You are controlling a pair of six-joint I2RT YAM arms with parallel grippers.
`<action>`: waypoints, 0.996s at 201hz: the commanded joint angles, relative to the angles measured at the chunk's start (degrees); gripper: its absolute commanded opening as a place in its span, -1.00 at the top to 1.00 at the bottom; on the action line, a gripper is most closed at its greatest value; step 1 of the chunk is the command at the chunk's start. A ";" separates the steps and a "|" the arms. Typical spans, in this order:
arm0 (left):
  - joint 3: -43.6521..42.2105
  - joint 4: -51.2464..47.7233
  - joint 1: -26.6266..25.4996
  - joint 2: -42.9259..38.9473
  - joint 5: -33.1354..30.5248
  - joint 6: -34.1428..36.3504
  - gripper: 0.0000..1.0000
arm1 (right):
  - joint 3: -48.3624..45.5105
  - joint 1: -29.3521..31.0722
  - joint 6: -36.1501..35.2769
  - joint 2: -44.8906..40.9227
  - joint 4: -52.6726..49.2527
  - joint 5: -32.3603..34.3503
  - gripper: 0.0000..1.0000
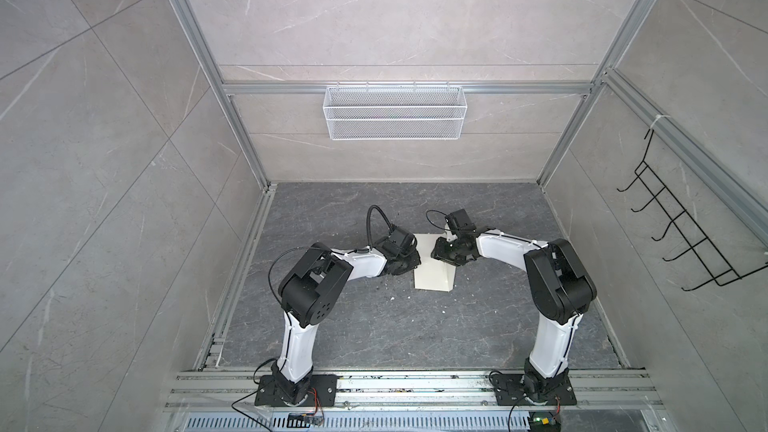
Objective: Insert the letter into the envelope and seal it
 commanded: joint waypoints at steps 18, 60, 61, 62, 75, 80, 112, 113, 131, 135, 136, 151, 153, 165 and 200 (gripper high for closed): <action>0.79 -0.76 -0.17 1.80 1.66 -0.71 0.71 | -0.38 1.91 1.67 1.87 -1.15 -1.23 0.03; -0.70 -1.94 -0.16 -2.67 -1.93 0.49 0.53 | 2.28 1.85 -1.24 -3.45 -7.11 2.79 -0.11; -0.72 -1.95 -0.12 -2.78 -2.00 0.54 0.53 | 2.30 1.83 -1.27 -3.57 -7.21 2.83 -0.11; -0.77 -2.00 -0.14 -2.93 -2.17 0.53 0.52 | 2.30 1.83 -1.27 -3.57 -7.21 2.83 -0.11; -0.90 -2.52 -0.16 -4.47 -2.97 1.03 0.43 | 2.98 1.89 -2.02 -5.50 -8.94 3.82 -0.20; -0.90 -2.75 -0.11 -5.04 -3.29 1.20 0.40 | 3.26 1.89 -2.29 -6.16 -9.57 4.22 -0.22; -1.23 -4.02 -0.11 -8.59 -4.37 1.83 0.25 | 3.91 1.88 -2.84 -9.25 -11.71 5.32 -0.29; -1.24 -4.00 -0.10 -8.69 -4.41 1.83 0.25 | 3.82 1.85 -2.81 -9.28 -11.71 5.28 -0.29; -1.78 -4.15 -0.16 -10.08 -4.54 1.66 0.24 | 2.88 1.89 -2.27 -10.07 -11.15 4.64 -0.29; -1.78 -4.15 -0.15 -10.17 -4.38 1.64 0.24 | 2.51 1.89 -2.11 -10.10 -10.95 4.71 -0.26; -1.78 -4.15 -0.11 -10.18 -4.37 1.65 0.24 | 2.51 1.89 -2.11 -10.10 -10.95 4.71 -0.26; -1.63 -4.14 -0.16 -9.92 -3.53 1.46 0.29 | 1.39 1.88 -1.67 -9.86 -10.41 5.28 -0.16; -1.61 -4.15 -0.14 -9.88 -3.36 1.48 0.30 | 1.28 1.98 -1.57 -9.78 -10.33 5.36 -0.14; -1.44 -3.96 -0.18 -9.24 -2.50 1.22 0.37 | 0.59 1.90 -1.22 -9.20 -9.81 5.51 -0.07; -1.08 -3.23 -0.20 -6.76 -0.64 0.18 0.43 | -0.31 1.90 -0.43 -6.47 -8.22 4.97 0.01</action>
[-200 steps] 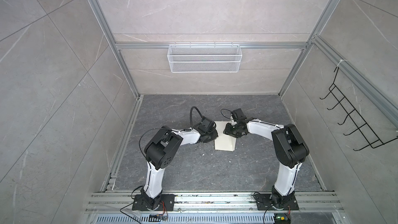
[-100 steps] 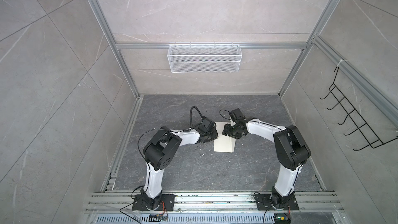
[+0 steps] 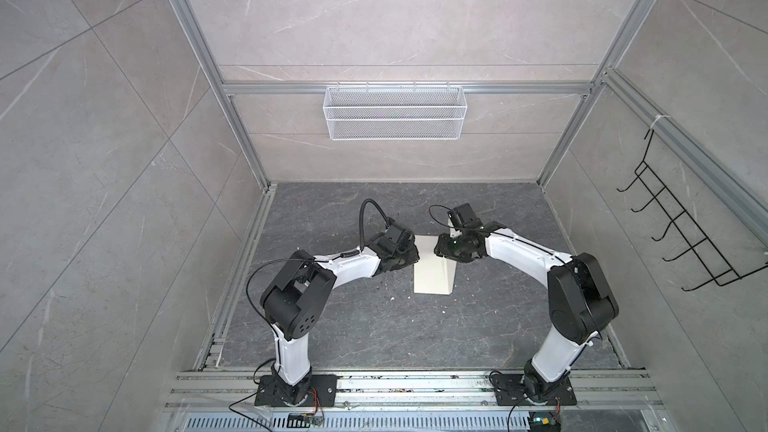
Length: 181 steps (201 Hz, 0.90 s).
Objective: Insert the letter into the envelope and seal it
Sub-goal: 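Open both grippers and lift them off the envelope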
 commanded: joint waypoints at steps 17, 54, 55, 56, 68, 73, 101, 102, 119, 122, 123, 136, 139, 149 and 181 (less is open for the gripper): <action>0.49 0.72 -0.26 2.69 2.17 -0.84 0.45 | -1.46 0.19 1.16 3.47 1.17 0.81 0.05; 1.55 0.98 -0.25 5.44 3.36 -1.36 0.48 | -1.96 0.19 1.69 5.83 2.37 0.54 0.10; 1.57 0.99 -0.27 5.47 3.37 -1.32 0.49 | -1.93 0.19 1.68 5.87 2.44 0.54 0.11; 1.58 0.99 -0.27 5.53 3.38 -1.30 0.49 | -1.96 0.19 1.67 5.89 2.47 0.50 0.11; 1.59 1.25 -0.26 6.13 3.41 -1.44 0.51 | -2.13 0.18 1.75 6.33 2.81 0.50 0.16; 1.59 1.27 -0.27 6.34 3.50 -1.59 0.53 | -2.09 0.21 1.75 6.58 2.86 0.53 0.18; 1.85 1.61 -0.27 7.75 4.10 -1.91 0.60 | -2.41 0.18 2.11 7.70 3.64 -0.22 0.27; 1.86 1.61 -0.27 7.77 4.14 -1.95 0.60 | -2.47 0.18 2.15 7.73 3.69 -0.28 0.27; 1.80 1.88 -0.26 8.28 4.40 -2.29 0.63 | -2.67 0.17 2.38 8.23 4.16 -0.85 0.32; 1.82 1.87 -0.27 8.37 4.49 -2.36 0.63 | -2.68 0.14 2.43 8.32 4.30 -0.98 0.33; 1.84 1.87 -0.28 8.39 4.51 -2.39 0.63 | -2.69 0.17 2.44 8.34 4.32 -1.05 0.33; 1.87 2.18 -0.35 8.70 4.69 -2.54 0.64 | -2.88 0.19 2.77 8.63 4.85 -1.64 0.35; 1.90 2.14 -0.32 8.81 4.78 -2.58 0.65 | -2.91 0.20 2.80 8.75 4.94 -1.79 0.35; 2.03 2.24 -0.31 9.08 4.86 -2.70 0.66 | -3.06 0.20 3.02 8.98 5.30 -2.23 0.36; 2.21 2.40 -0.43 9.55 5.14 -3.00 0.66 | -3.52 0.15 3.93 9.33 6.71 -3.74 0.37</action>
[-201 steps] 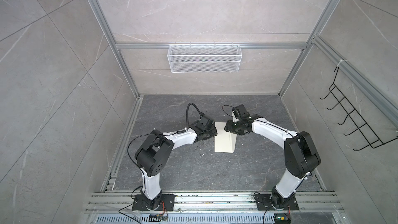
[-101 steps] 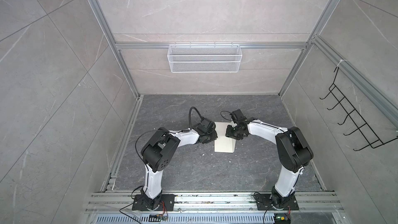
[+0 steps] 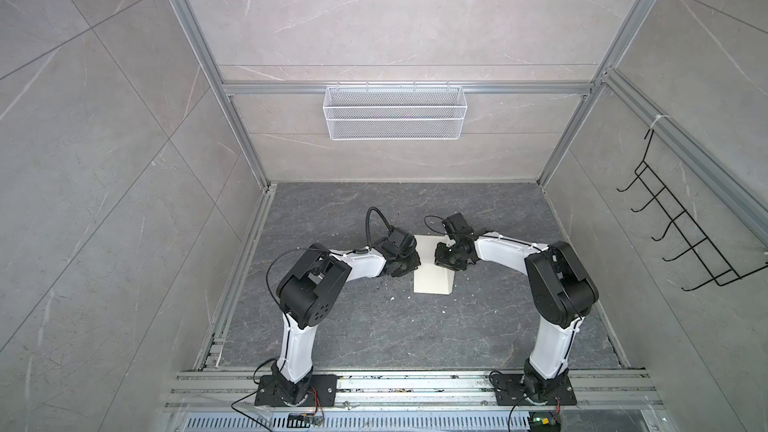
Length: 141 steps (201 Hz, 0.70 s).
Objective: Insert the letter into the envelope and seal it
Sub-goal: 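Open both grippers and lift them off the envelope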
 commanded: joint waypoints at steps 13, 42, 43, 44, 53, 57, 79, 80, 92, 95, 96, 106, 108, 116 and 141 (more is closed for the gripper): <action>1.36 0.24 -0.49 2.25 1.27 -0.83 0.66 | -1.31 0.19 1.74 2.08 1.81 -2.69 0.37; 1.36 0.24 -0.60 2.01 1.14 -0.61 0.66 | -0.84 0.23 1.57 1.36 1.28 -2.74 0.37; 1.40 0.24 -0.61 1.98 1.13 -0.65 0.66 | -0.70 0.22 1.51 1.26 1.03 -2.73 0.37; 1.38 0.23 -0.62 1.93 1.17 -0.66 0.66 | -0.57 0.21 1.44 1.19 0.95 -2.71 0.37; 1.27 -0.08 -0.62 1.34 0.85 -0.14 0.64 | 0.22 0.19 1.01 0.24 -0.09 -2.62 0.37; 1.28 -0.33 -0.63 0.86 0.56 0.26 0.62 | 0.53 0.21 0.79 -0.43 -0.45 -2.62 0.37; 1.45 -3.43 -0.61 -3.37 -2.85 3.36 0.44 | 1.83 0.19 -0.46 -5.75 -2.27 -1.76 0.26; 1.45 -3.62 -0.62 -3.56 -3.02 3.54 0.43 | 1.92 0.18 -0.69 -6.34 -2.56 -1.56 0.24; 1.55 -5.91 -0.62 -6.75 -5.49 6.09 0.29 | 2.97 0.22 -2.01 -9.59 -4.49 0.04 0.12; 1.53 -6.47 -0.52 -7.48 -6.16 6.63 0.25 | 3.25 0.21 -2.47 -10.49 -5.24 0.59 0.09; 1.53 -6.68 -0.53 -7.69 -6.30 6.93 0.24 | 3.34 0.21 -2.57 -10.80 -5.44 0.80 0.08; 1.37 -8.28 -0.63 -10.71 -7.88 8.85 0.12 | 4.06 0.08 -3.96 -13.68 -7.70 3.25 -0.01; 1.31 -8.69 -0.63 -11.32 -8.22 9.28 0.09 | 4.15 0.00 -4.23 -14.21 -8.05 3.72 -0.03; 1.07 -10.09 -0.60 -13.56 -9.29 11.19 0.00 | 4.41 -0.17 -5.13 -16.20 -9.38 5.48 -0.11; -1.13 -13.85 -0.60 -21.68 -11.59 16.63 -0.21 | 5.31 -1.49 -8.17 -20.05 -13.41 9.10 -0.26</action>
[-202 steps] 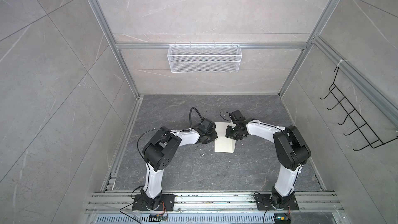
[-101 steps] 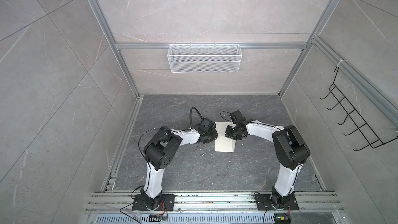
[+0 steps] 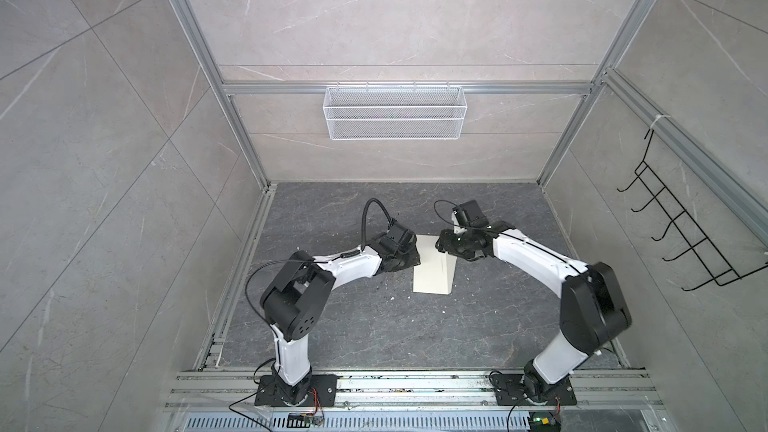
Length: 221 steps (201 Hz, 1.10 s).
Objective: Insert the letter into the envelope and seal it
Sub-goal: 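Open both grippers and lift them off the envelope, then move the left gripper toward the white glue stick while the right gripper withdraws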
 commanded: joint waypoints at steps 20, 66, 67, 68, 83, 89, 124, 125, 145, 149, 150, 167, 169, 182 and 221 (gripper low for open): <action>-3.56 -8.25 -0.07 -16.70 -5.24 11.77 -0.34 | 2.93 -2.86 -6.23 -3.75 -8.39 5.09 -0.39; -5.87 -18.28 -0.08 -31.16 -7.05 19.62 -0.56 | 7.22 -4.38 -7.99 4.65 -9.19 2.49 -0.52; -5.86 -18.43 -0.08 -31.38 -7.10 19.69 -0.56 | 7.31 -4.39 -8.00 4.88 -9.13 2.48 -0.51; -5.94 -18.59 -0.08 -31.70 -7.13 19.77 -0.56 | 7.35 -4.40 -7.96 5.04 -9.09 2.47 -0.51; -6.97 -20.01 -0.08 -35.13 -7.90 20.76 -0.63 | 8.33 -4.49 -7.81 8.27 -8.59 2.09 -0.52; -7.64 -20.16 -0.08 -36.51 -8.21 21.14 -0.64 | 8.60 -4.62 -7.60 9.48 -8.24 1.76 -0.51; -12.81 -18.28 -0.04 -42.87 -9.67 20.84 -0.87 | 9.38 -4.93 -6.34 15.41 -6.53 0.03 -0.40; -12.93 -18.26 -0.06 -42.99 -9.73 20.78 -0.87 | 9.35 -4.89 -6.34 15.49 -6.39 0.02 -0.39; -14.79 -17.63 -0.06 -44.89 -11.23 19.40 -0.92 | 9.09 -5.19 -5.73 17.42 -5.51 -0.12 -0.31; -15.13 -17.42 -0.08 -45.29 -11.60 19.23 -0.92 | 8.92 -5.26 -5.64 17.78 -5.24 -0.29 -0.29; -15.19 -17.43 -0.08 -45.34 -11.71 19.18 -0.92 | 8.90 -5.27 -5.55 17.86 -5.13 -0.36 -0.28; -16.56 -16.33 -0.05 -46.84 -13.24 18.71 -0.96 | 8.32 -5.67 -4.89 19.28 -3.96 -2.07 -0.13; -16.61 -16.30 -0.01 -47.03 -13.38 18.64 -0.98 | 8.24 -5.71 -4.77 19.38 -3.85 -2.25 -0.12; -17.27 -15.92 -0.07 -47.90 -14.31 18.59 -0.99 | 7.63 -5.79 -4.13 19.96 -2.99 -3.48 0.08; -18.75 -14.53 -0.06 -49.67 -14.56 18.44 -0.99 | 4.97 -5.98 -1.28 19.55 0.34 -6.87 0.67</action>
